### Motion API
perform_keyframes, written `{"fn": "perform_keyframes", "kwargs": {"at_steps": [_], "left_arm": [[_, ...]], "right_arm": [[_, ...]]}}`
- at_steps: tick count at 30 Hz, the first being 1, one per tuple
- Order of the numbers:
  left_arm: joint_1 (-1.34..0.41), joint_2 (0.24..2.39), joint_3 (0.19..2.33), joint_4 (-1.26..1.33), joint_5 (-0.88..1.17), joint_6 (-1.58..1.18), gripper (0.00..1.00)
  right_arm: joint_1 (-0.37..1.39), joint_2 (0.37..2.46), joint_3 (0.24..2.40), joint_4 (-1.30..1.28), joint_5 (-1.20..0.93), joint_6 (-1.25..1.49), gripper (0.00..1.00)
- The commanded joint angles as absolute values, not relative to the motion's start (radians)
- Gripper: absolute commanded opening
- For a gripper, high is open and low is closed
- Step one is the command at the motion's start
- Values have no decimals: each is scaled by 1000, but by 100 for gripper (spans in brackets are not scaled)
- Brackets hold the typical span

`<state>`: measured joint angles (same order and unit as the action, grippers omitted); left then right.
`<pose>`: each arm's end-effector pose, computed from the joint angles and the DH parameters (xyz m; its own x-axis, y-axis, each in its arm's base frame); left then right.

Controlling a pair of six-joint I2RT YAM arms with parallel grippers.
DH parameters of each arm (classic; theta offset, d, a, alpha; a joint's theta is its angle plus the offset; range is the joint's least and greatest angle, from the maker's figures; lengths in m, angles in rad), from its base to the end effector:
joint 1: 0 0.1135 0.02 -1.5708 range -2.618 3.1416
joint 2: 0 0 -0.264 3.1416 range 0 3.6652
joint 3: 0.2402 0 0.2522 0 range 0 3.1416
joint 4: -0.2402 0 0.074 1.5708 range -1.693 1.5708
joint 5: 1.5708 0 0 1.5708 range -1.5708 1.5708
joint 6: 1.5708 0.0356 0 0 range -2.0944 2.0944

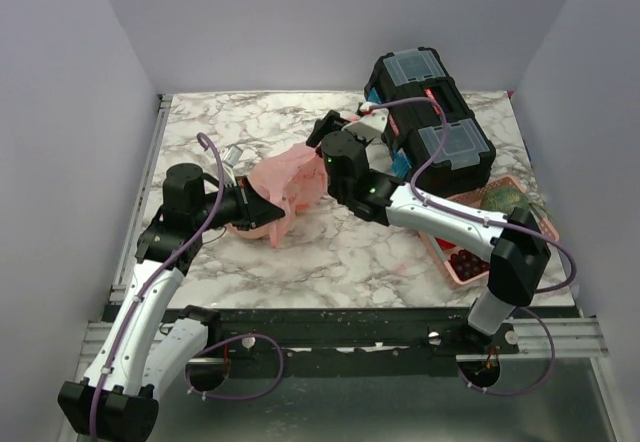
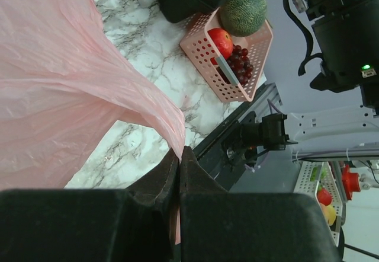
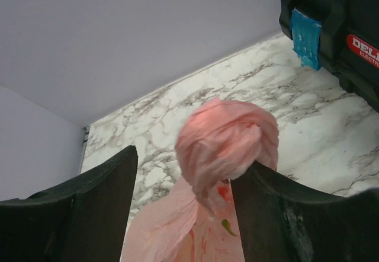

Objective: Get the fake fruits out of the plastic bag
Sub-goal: Adjust the plastic bag at the center of the board.

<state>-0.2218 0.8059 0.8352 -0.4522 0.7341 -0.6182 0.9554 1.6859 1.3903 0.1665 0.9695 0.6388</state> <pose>0.1624 -0.0611 0.3299 -0.7663 -0.2683 -0.5838 0.3867 0.5330 -0.7526 0.2523 0.3060 0.3497 -0.0536 0.5084 -0.8594 0.0525 0.8609 0.5060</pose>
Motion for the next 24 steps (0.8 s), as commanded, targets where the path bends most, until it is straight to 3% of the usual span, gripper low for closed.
{"fn": "perform_keyframes", "kwargs": {"at_steps": [1, 5, 10, 15, 19, 24], "left_arm": [[-218, 777, 850, -483, 708, -589, 0], [-218, 745, 855, -518, 602, -570, 0], [-216, 745, 886, -571, 499, -543, 0], [-217, 751, 886, -572, 497, -532, 0], [-216, 757, 870, -565, 520, -534, 0], [-216, 774, 842, -569, 549, -541, 0]], "right_arm": [[926, 1679, 1344, 246, 1027, 605, 56], [918, 1610, 1247, 264, 1019, 608, 30], [840, 1487, 1088, 316, 777, 561, 16], [703, 1380, 916, 429, 392, 500, 9], [646, 1384, 921, 423, 94, 414, 1], [612, 1435, 944, 385, -321, 266, 1]]}}
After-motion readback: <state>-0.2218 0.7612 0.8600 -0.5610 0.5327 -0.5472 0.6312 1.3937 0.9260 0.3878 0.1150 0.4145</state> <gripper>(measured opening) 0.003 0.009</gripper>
